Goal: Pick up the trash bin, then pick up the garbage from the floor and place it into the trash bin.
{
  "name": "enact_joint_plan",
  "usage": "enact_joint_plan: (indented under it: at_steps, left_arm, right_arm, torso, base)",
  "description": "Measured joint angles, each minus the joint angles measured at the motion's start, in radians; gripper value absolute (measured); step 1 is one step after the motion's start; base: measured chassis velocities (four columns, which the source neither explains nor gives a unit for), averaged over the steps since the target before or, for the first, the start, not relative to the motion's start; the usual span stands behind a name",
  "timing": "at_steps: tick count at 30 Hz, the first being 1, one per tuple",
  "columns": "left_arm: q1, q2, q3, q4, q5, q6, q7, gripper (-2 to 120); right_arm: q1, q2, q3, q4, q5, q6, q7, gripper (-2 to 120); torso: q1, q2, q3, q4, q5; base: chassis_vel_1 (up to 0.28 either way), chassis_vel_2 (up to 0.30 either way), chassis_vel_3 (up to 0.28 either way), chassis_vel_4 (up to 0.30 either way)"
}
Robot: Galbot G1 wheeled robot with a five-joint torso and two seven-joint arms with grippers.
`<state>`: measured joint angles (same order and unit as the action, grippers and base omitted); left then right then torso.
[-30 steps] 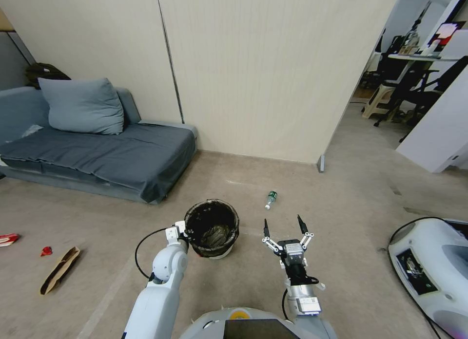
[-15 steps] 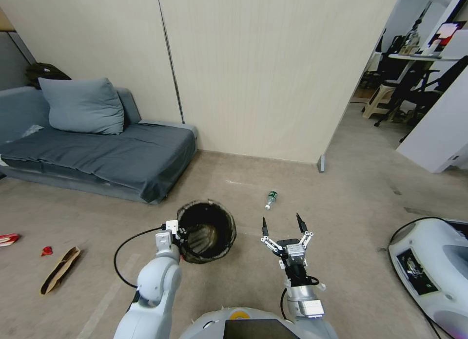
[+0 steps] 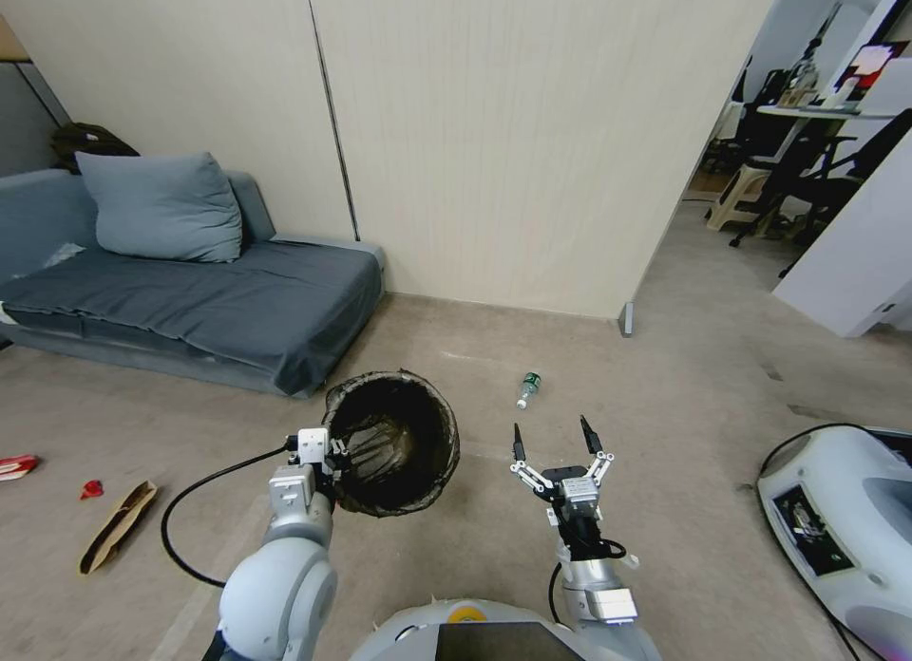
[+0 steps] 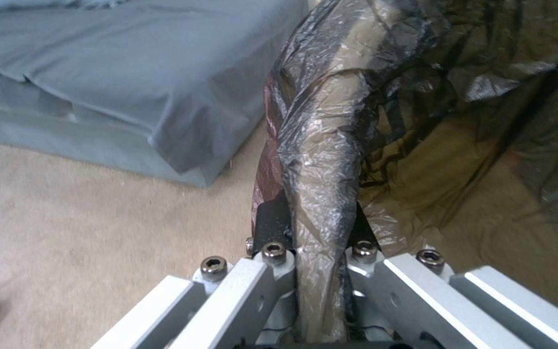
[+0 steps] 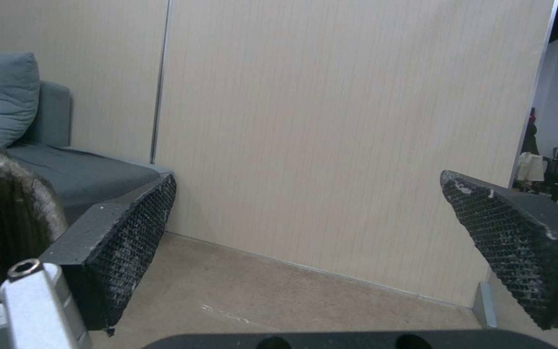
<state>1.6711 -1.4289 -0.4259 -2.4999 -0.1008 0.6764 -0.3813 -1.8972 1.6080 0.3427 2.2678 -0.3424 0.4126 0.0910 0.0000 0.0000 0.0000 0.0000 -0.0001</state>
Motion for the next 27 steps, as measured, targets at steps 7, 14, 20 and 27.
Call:
enact_joint_plan:
  at_steps: [7, 14, 20, 27]
  left_arm:
    - [-0.002, -0.004, 0.003, 0.0, -0.02, -0.004, -0.012, 1]
    - [-0.01, -0.009, 0.006, 0.0, -0.022, -0.004, -0.013, 1]
    - [-0.011, -0.01, 0.006, 0.0, -0.02, -0.004, -0.012, 1]
    - [-0.01, -0.014, 0.009, 0.0, -0.014, -0.005, -0.011, 1]
  right_arm:
    - [0.001, 0.0, 0.0, 0.001, 0.001, 0.0, 0.0, 100]
    - [0.001, 0.0, 0.0, 0.001, 0.001, 0.0, 0.0, 100]
    - [0.001, 0.0, 0.001, 0.001, 0.002, 0.0, 0.001, 100]
    - [0.002, 0.0, 0.001, 0.001, 0.002, 0.0, 0.001, 100]
  torso:
    - [0.0, 0.0, 0.0, 0.0, 0.0001]
    - [0.0, 0.0, 0.0, 0.0, 0.0001]
    - [0.0, 0.0, 0.0, 0.0, 0.0001]
    - [0.0, 0.0, 0.0, 0.0, 0.0001]
  base:
    - [0.0, 0.0, 0.0, 0.0]
    - [-0.015, 0.0, 0.004, -0.005]
    - [-0.017, 0.02, 0.014, -0.012]
    - [-0.072, 0.079, 0.076, -0.075]
